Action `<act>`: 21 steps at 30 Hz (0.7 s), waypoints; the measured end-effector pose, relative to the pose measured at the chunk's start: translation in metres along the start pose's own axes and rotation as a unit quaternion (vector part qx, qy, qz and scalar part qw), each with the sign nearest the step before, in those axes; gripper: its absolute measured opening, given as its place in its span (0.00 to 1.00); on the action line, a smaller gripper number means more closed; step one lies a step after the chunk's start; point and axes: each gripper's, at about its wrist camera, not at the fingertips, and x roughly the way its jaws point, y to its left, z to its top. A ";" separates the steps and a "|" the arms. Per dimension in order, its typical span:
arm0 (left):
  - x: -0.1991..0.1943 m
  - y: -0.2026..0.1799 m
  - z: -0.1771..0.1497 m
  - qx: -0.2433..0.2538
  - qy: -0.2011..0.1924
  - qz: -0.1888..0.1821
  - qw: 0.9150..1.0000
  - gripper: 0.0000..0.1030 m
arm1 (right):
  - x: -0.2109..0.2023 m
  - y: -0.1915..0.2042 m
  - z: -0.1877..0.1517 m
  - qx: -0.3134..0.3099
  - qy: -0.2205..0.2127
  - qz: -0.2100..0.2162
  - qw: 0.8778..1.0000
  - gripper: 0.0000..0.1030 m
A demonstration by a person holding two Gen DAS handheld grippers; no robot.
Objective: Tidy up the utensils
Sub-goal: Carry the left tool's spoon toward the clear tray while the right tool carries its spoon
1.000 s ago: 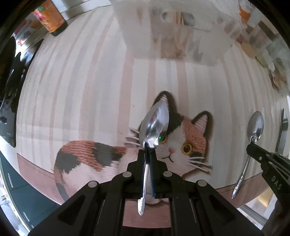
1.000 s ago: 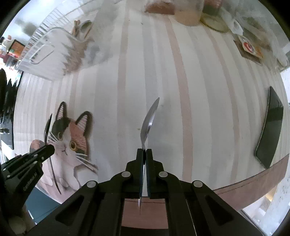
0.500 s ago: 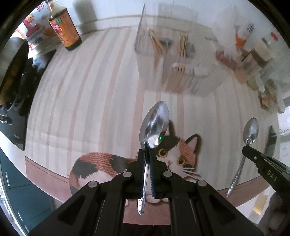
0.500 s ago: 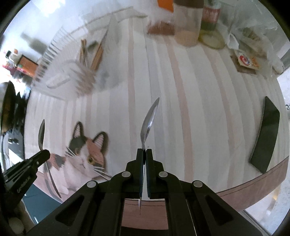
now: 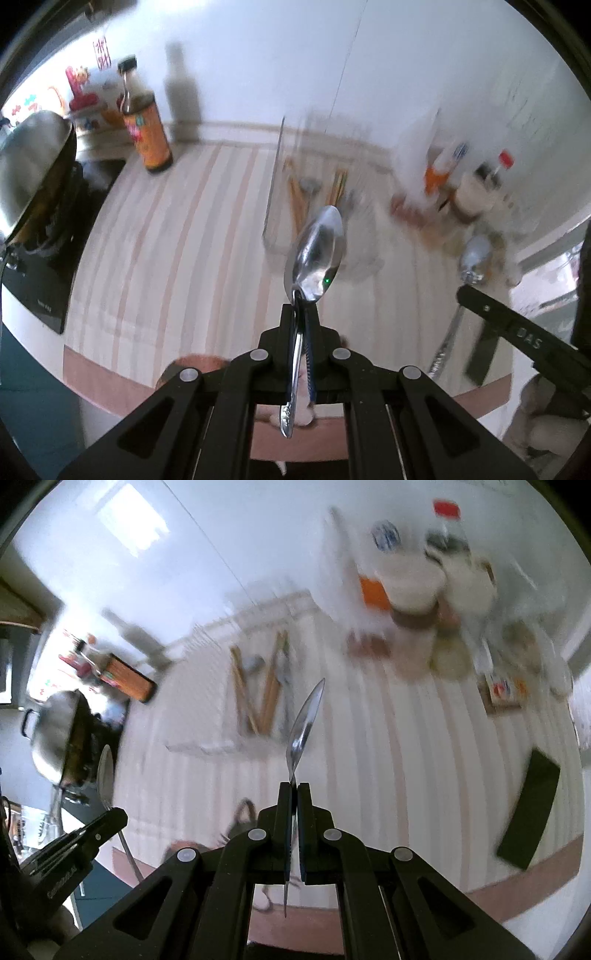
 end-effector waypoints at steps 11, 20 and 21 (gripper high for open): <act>0.012 -0.010 0.098 -0.027 -0.007 -0.053 0.998 0.03 | -0.002 0.043 0.100 -0.017 -0.026 0.030 0.999 0.02; 0.087 -0.005 0.144 -0.050 0.058 -0.065 0.995 0.03 | 0.071 0.045 0.144 0.001 0.031 0.023 0.999 0.02; 0.096 -0.004 0.146 -0.050 0.067 -0.064 0.994 0.03 | 0.080 0.044 0.145 0.001 0.039 0.022 0.999 0.02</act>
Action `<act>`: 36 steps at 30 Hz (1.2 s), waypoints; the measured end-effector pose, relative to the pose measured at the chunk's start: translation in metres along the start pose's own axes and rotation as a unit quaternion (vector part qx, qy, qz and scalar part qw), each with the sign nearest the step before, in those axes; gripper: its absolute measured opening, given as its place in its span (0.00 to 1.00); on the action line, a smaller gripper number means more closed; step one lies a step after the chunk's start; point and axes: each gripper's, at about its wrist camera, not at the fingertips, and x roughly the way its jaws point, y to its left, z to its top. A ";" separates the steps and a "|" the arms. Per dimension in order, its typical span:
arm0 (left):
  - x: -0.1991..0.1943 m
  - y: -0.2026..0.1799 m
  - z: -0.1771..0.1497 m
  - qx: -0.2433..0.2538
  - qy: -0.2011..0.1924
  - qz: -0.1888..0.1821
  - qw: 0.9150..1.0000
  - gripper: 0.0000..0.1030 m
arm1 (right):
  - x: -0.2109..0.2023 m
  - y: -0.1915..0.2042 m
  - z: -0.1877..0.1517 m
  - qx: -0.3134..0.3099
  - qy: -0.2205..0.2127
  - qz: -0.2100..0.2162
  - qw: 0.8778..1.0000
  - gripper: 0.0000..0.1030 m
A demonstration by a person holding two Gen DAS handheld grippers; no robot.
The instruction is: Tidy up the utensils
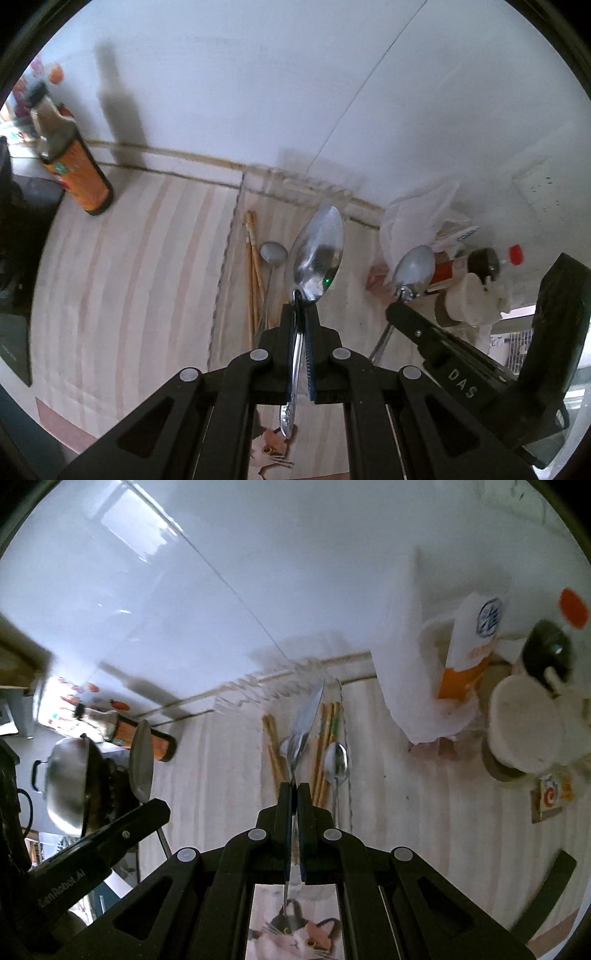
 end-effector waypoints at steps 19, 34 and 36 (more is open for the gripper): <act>0.022 0.021 -0.012 0.037 -0.019 0.148 0.988 0.74 | 0.036 -0.005 -0.004 -0.034 0.021 -0.103 0.994 0.49; 0.018 0.041 -0.053 0.074 -0.070 0.205 0.973 1.00 | 0.009 -0.008 -0.074 -0.063 -0.036 -0.216 0.974 0.99; 0.018 0.041 -0.055 0.077 -0.068 0.206 0.973 1.00 | 0.004 -0.010 -0.076 -0.058 -0.041 -0.220 0.973 0.99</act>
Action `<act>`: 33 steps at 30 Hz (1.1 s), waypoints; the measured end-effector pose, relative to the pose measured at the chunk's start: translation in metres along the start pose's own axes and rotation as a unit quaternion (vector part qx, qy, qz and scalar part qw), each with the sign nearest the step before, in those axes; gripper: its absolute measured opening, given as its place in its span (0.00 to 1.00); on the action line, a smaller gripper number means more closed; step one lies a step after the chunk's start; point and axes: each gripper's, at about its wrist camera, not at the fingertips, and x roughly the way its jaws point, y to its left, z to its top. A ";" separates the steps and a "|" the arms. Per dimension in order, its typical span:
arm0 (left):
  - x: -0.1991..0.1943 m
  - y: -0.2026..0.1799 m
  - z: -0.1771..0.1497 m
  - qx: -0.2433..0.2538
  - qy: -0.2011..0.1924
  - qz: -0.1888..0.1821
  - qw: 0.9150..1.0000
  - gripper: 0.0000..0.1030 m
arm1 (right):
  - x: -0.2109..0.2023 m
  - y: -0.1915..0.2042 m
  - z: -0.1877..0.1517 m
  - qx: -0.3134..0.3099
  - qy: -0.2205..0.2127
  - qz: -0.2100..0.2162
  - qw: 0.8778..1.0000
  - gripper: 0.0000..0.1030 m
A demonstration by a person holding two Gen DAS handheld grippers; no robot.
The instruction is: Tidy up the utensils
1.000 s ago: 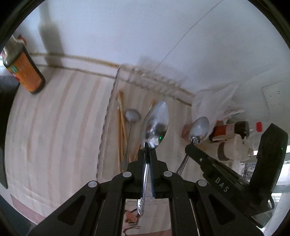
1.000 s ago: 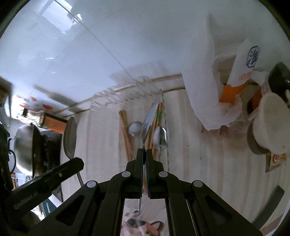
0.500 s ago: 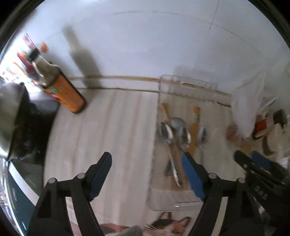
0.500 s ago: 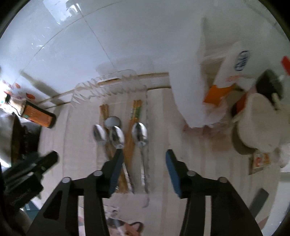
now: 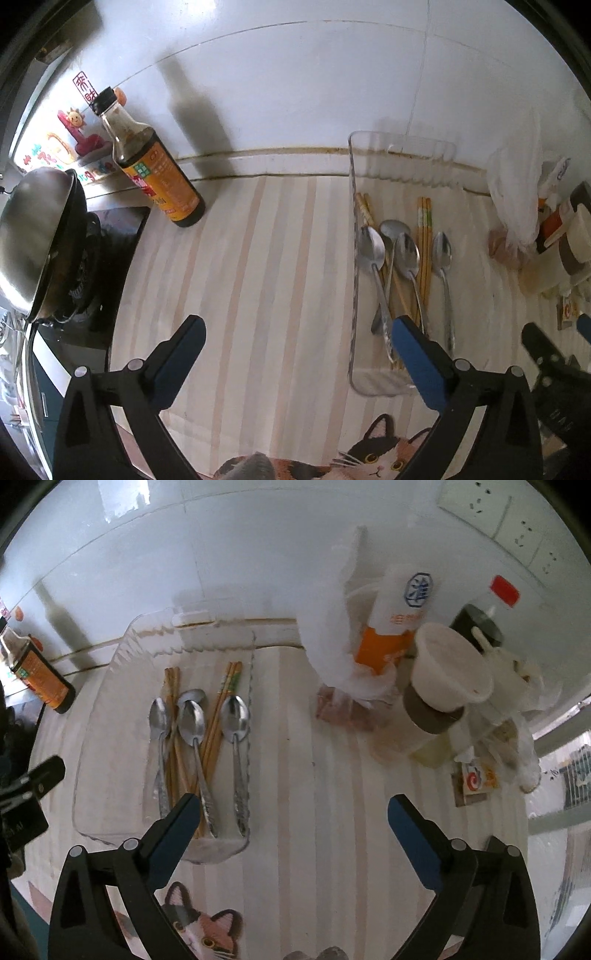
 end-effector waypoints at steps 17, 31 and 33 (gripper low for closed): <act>-0.057 0.012 -0.036 0.018 -0.037 -0.027 0.999 1.00 | -0.081 -0.005 -0.036 0.035 -0.054 -0.011 0.998 1.00; -0.176 0.037 -0.086 0.010 -0.096 -0.094 0.991 1.00 | -0.216 -0.026 -0.093 0.061 -0.127 0.024 0.990 1.00; -0.193 0.041 -0.093 0.002 -0.098 -0.109 0.989 1.00 | -0.237 -0.032 -0.103 0.060 -0.138 0.037 0.988 1.00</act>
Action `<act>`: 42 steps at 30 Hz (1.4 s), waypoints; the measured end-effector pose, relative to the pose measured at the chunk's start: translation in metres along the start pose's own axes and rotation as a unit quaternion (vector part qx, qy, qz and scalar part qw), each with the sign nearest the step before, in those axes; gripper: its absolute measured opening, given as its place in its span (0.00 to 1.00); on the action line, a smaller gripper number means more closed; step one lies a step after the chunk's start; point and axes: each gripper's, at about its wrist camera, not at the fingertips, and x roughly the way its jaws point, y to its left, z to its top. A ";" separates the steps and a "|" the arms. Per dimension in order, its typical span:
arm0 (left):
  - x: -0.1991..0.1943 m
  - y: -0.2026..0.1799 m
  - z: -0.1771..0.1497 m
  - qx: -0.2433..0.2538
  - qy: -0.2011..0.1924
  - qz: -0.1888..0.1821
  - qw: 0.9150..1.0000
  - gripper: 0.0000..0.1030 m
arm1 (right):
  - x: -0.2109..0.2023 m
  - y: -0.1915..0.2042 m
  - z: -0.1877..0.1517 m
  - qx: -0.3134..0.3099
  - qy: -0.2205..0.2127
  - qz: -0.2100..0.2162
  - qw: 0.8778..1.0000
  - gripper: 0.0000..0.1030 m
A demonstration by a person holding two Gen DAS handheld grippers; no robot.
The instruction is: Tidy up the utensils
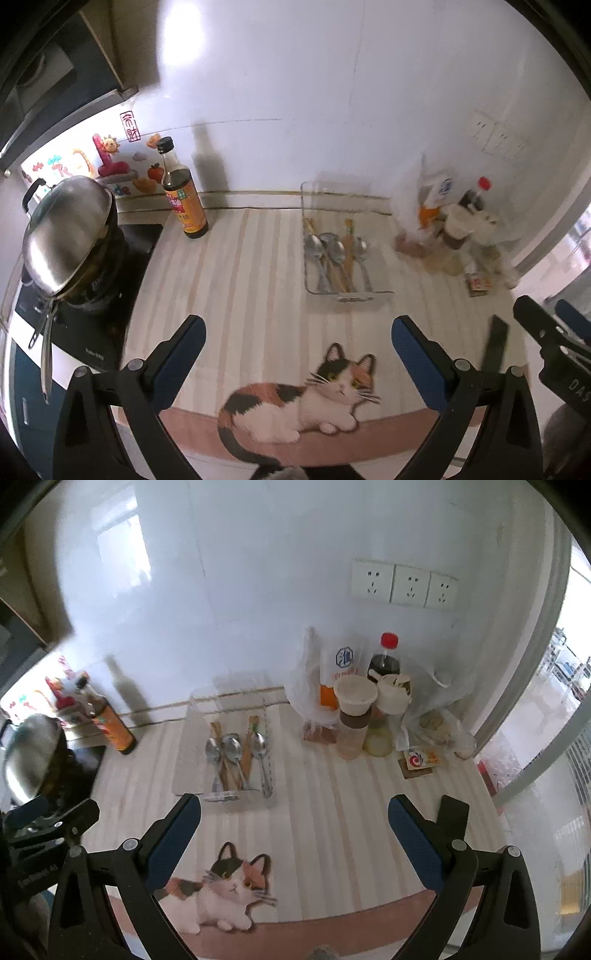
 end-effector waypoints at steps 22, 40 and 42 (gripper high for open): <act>-0.108 -0.008 -0.031 -0.037 -0.041 -0.030 0.998 1.00 | -0.114 -0.016 -0.011 -0.039 -0.039 0.064 0.996 1.00; -0.102 -0.010 -0.019 -0.012 -0.044 -0.042 0.998 1.00 | -0.103 -0.007 -0.003 -0.036 -0.029 0.062 0.997 1.00; -0.103 -0.010 -0.019 -0.011 -0.044 -0.042 0.998 1.00 | -0.103 -0.007 -0.003 -0.037 -0.030 0.059 0.997 1.00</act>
